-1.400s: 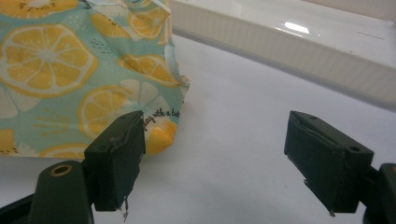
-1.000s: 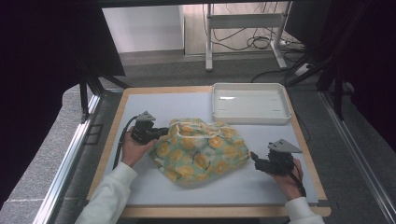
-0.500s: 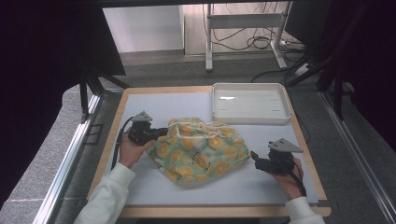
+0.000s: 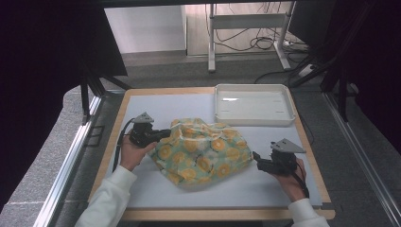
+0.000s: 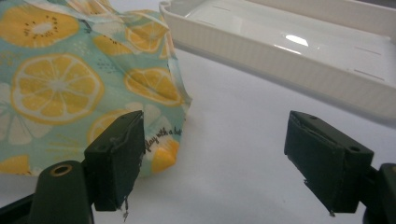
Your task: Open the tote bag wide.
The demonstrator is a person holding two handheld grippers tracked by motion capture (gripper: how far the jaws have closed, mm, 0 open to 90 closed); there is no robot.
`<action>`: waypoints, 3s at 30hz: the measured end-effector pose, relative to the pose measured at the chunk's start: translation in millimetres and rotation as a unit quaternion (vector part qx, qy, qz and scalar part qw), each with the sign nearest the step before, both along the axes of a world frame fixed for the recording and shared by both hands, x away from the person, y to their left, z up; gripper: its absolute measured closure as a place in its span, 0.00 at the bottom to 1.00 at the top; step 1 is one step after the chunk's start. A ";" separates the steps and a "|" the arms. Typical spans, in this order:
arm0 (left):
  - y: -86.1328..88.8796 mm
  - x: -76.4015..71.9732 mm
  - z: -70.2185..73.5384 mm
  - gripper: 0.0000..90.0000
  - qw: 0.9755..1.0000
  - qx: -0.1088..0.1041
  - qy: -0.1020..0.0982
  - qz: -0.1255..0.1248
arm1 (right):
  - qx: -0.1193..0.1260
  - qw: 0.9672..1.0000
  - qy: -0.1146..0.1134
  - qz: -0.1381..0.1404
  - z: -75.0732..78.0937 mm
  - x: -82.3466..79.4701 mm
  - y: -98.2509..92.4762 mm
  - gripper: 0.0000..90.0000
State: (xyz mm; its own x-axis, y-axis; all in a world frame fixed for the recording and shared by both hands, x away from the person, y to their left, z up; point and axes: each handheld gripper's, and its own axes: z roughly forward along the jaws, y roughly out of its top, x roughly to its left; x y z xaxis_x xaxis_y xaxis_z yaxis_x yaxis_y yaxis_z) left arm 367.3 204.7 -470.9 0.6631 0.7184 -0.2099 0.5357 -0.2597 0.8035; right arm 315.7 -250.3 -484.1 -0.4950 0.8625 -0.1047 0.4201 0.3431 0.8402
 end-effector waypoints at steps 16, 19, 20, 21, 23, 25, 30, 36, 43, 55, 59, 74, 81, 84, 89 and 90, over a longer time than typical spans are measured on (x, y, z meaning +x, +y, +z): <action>1.0 1.2 -0.7 1.00 1.000 -0.006 0.006 -0.003 | -0.022 0.998 -0.015 0.050 32.4 35.7 38.4 0.24; 0.0 1.1 -1.1 1.00 1.000 -0.005 0.006 -0.003 | -0.026 0.998 -0.012 0.059 33.0 47.9 48.2 0.24; -0.5 1.2 -1.5 1.00 1.000 -0.004 0.007 -0.003 | -0.028 0.998 -0.011 0.062 32.9 51.1 50.8 0.24; -0.5 1.2 -1.5 1.00 1.000 -0.004 0.007 -0.003 | -0.028 0.998 -0.011 0.062 32.9 51.1 50.8 0.24; -1.0 1.2 -1.9 1.00 1.000 -0.003 0.007 -0.003 | -0.030 0.997 -0.008 0.068 32.9 60.0 59.1 0.24; -1.3 1.3 -2.3 1.00 1.000 -0.005 0.007 -0.004 | -0.033 0.997 -0.003 0.075 32.7 67.0 66.6 0.24; -1.8 1.9 -4.0 1.00 1.000 -0.005 0.010 -0.005 | -0.062 0.993 0.019 0.095 27.8 84.4 85.1 0.26; -1.9 1.5 -3.2 1.00 1.000 -0.008 0.011 -0.007 | -0.081 0.991 0.034 0.097 19.0 95.6 89.7 0.30; -3.1 2.4 -3.7 1.00 1.000 -0.008 0.011 -0.005 | -0.126 0.983 0.059 0.120 6.9 112.7 100.9 0.45; -0.5 2.1 -2.9 1.00 1.000 -0.010 0.011 -0.003 | -0.111 0.982 0.084 0.131 6.8 122.0 102.9 0.98; 0.6 1.4 -1.7 1.00 1.000 -0.011 0.008 -0.001 | -0.066 0.987 0.069 0.129 14.1 118.0 96.2 0.98; 3.9 -3.4 2.9 1.00 1.000 -0.012 0.001 0.002 | 0.024 0.989 0.018 0.145 30.0 86.5 85.6 0.99; 5.0 -6.7 4.7 1.00 1.000 -0.015 -0.001 0.001 | 0.027 0.989 0.006 0.147 33.7 75.1 79.3 0.99; 6.8 -9.4 6.4 1.00 1.000 -0.018 -0.002 0.002 | 0.031 0.989 0.002 0.147 36.4 72.5 75.6 0.99; 9.9 -13.8 10.8 1.00 0.999 -0.033 -0.002 -0.003 | 0.037 0.988 0.003 0.148 38.0 66.7 72.1 0.99; 10.5 -16.5 12.9 1.00 0.999 -0.032 -0.005 -0.004 | 0.037 0.988 0.001 0.149 39.0 63.2 70.0 0.99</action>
State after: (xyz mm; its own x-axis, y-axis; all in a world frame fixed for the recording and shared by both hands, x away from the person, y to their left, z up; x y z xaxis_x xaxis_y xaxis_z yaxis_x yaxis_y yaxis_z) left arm 350.8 215.2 -458.0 0.6709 0.6987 -0.2483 0.5256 -0.2118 0.8239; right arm 378.9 -180.2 -445.1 -0.7289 0.6831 -0.0452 0.3106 0.3889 0.8674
